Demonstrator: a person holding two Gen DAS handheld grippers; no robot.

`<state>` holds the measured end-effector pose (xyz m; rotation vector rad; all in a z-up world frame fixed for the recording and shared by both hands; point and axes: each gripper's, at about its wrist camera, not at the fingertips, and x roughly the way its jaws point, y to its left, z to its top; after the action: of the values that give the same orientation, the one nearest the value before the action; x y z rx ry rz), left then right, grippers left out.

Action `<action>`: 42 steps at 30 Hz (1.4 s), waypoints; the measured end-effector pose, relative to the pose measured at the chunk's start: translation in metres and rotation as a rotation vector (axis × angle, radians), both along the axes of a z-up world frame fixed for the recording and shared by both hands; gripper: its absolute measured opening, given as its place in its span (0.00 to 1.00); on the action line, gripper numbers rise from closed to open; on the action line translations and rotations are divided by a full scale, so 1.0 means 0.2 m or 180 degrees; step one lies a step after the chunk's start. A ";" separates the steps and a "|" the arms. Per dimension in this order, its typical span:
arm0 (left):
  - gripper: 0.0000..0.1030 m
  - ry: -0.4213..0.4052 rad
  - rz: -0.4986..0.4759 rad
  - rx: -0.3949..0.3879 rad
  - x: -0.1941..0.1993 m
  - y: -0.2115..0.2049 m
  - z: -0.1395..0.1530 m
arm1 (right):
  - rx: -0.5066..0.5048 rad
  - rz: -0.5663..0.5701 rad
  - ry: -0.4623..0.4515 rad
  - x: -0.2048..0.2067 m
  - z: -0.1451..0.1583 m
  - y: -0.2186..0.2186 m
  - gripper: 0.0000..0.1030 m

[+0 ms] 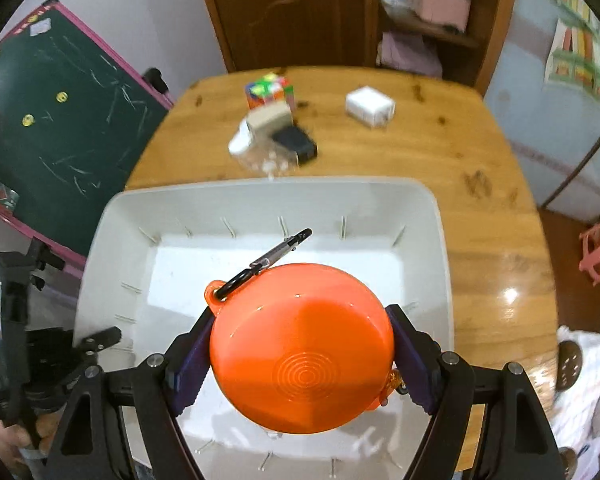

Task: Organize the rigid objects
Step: 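Carry the orange case into the tray beside the green bottle and release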

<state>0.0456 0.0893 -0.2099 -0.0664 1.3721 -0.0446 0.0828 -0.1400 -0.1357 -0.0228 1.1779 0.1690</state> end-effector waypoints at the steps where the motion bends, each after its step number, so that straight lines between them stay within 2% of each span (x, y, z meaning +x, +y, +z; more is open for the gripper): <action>1: 0.05 0.0000 0.0001 0.0002 0.00 0.00 0.00 | -0.0018 -0.0015 0.0011 0.00 -0.02 0.00 0.79; 9: 0.05 0.0032 -0.0002 0.0013 0.01 -0.01 -0.01 | -0.0052 -0.0145 0.0394 0.01 -0.24 -0.03 0.79; 13: 0.05 0.0043 -0.0004 0.0021 0.00 -0.01 -0.01 | -0.0089 -0.0151 0.0433 0.00 -0.28 -0.03 0.79; 25: 0.05 0.0050 -0.0014 0.0029 0.00 -0.02 -0.01 | -0.0320 -0.0150 0.0390 0.03 -0.31 0.00 0.79; 34: 0.05 0.0071 -0.0016 0.0011 0.00 -0.01 -0.02 | -0.0062 -0.0227 0.0411 0.03 -0.29 -0.03 0.79; 38: 0.05 0.0079 -0.0017 0.0006 0.00 -0.01 -0.02 | 0.0091 -0.0218 0.0353 0.03 -0.29 -0.04 0.79; 42: 0.05 0.0080 -0.0016 0.0002 0.00 -0.01 -0.02 | 0.0110 -0.0183 0.0278 0.03 -0.26 -0.03 0.79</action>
<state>0.0464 0.0868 -0.2142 -0.0629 1.3974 -0.0477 0.0879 -0.1455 -0.1878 0.0493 1.2610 0.1406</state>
